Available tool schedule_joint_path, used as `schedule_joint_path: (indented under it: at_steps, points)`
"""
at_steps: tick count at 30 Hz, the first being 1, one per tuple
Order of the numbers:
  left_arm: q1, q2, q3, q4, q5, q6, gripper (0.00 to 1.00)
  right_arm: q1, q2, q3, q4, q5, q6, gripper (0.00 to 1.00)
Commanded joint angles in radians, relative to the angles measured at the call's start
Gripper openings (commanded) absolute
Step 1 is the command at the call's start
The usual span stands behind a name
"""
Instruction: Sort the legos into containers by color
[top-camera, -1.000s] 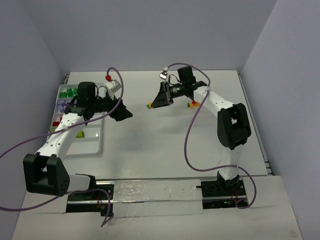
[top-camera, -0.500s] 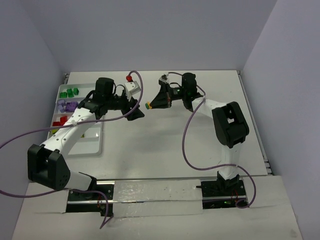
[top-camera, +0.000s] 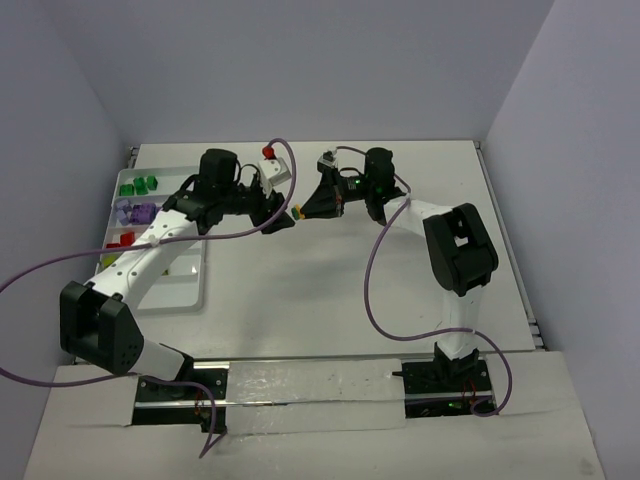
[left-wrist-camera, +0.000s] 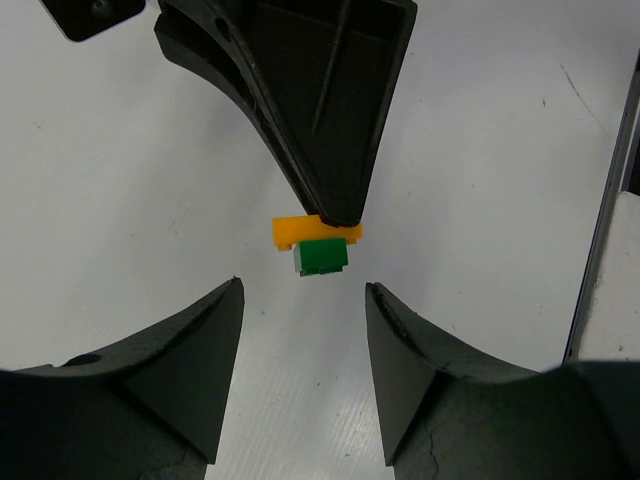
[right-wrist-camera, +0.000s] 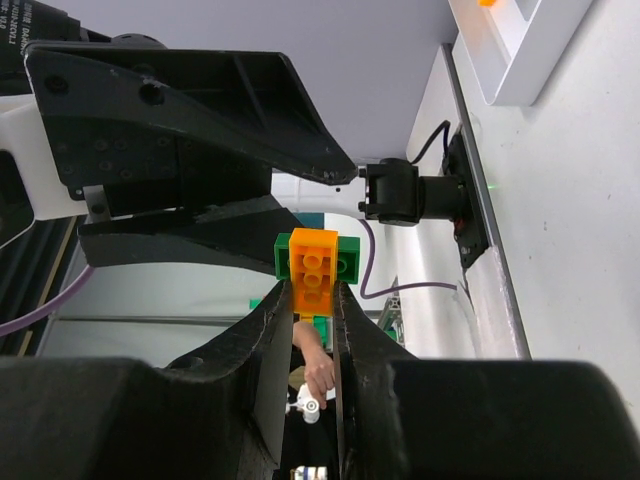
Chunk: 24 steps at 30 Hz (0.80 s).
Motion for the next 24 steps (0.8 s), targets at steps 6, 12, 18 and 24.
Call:
schedule_joint_path:
  at_steps: [6, 12, 18, 24]
  points:
    - [-0.028, 0.026, 0.064, 0.012, -0.016, 0.017, 0.60, 0.008, -0.025, -0.001, 0.051, -0.018, 0.008, 0.00]
    - [-0.032, 0.031, 0.070, 0.027, -0.028, 0.008, 0.50, 0.012, -0.031, -0.010, 0.043, -0.018, -0.004, 0.00]
    - [-0.035, 0.041, 0.078, 0.037, -0.033, 0.002, 0.44, 0.023, -0.028, -0.007, 0.022, -0.023, -0.019, 0.00]
    - [-0.039, 0.043, 0.080, 0.034, -0.030, 0.003, 0.41, 0.029, -0.028, -0.004, 0.014, -0.023, -0.024, 0.00]
